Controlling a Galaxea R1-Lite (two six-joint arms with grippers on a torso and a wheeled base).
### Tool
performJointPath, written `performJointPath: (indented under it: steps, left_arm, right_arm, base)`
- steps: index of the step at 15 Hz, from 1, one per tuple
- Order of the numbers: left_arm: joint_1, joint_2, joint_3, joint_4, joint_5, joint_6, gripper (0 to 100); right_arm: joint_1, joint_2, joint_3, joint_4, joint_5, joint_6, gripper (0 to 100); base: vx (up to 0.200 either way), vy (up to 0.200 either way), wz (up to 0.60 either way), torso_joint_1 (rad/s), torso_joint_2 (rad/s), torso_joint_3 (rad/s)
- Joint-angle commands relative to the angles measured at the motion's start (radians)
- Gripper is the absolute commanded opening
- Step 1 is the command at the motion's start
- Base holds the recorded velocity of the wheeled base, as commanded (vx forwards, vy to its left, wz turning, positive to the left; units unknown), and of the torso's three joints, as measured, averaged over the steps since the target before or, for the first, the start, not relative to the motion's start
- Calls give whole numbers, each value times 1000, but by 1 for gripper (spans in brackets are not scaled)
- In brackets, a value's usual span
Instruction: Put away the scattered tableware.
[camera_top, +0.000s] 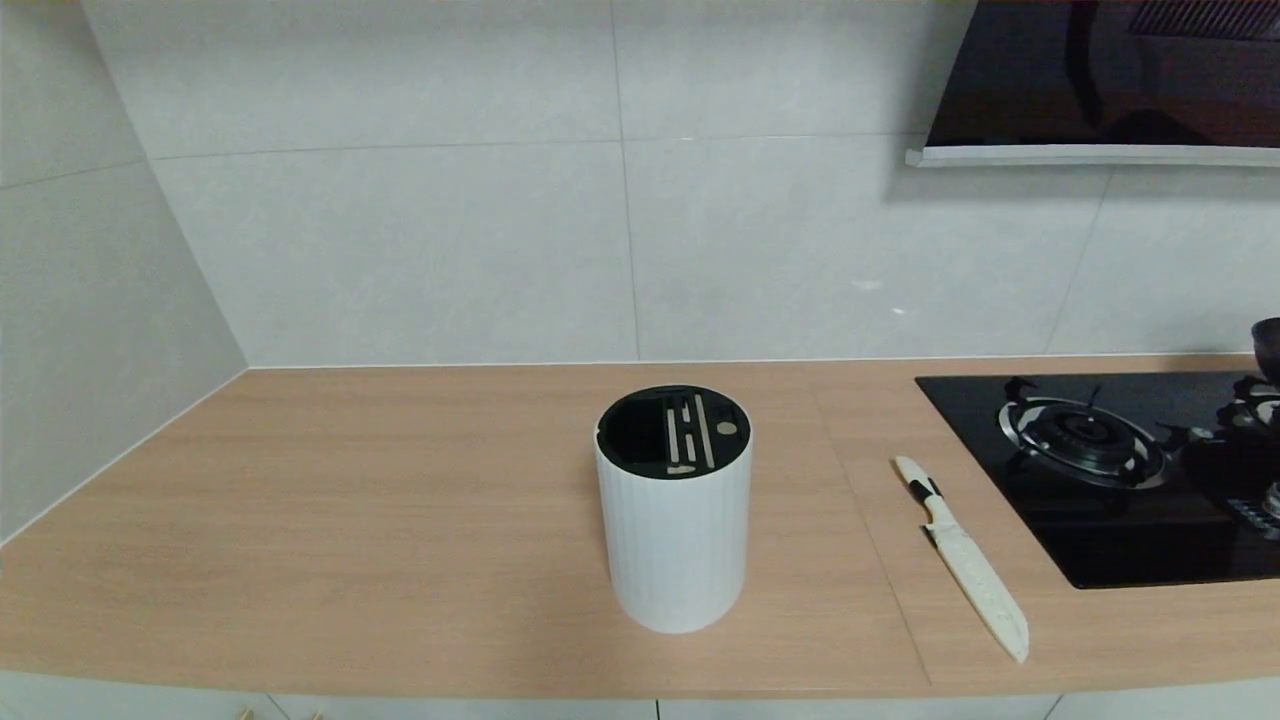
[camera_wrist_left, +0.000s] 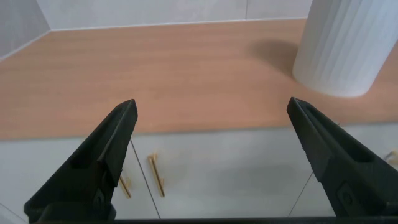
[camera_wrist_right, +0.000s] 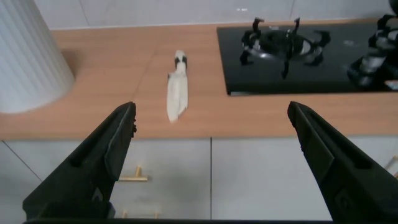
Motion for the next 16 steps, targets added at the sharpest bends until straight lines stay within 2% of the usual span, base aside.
performJointPath:
  steps: [1,7,16]
  left_arm:
    - [0,0,0,1,0,0,100]
    - [0,0,0,1,0,0,100]
    - [0,1,0,1,0,0,100]
  right_arm:
    - [0,1,0,0,0,0,100]
    - [0,1,0,0,0,0,100]
    - [0,3,0,3,0,-23,100]
  base:
    - [0,0,0,276,-608,-330]
    - [0,0,0,229,-465,-241]
    - [0,0,0,13,-30,-13]
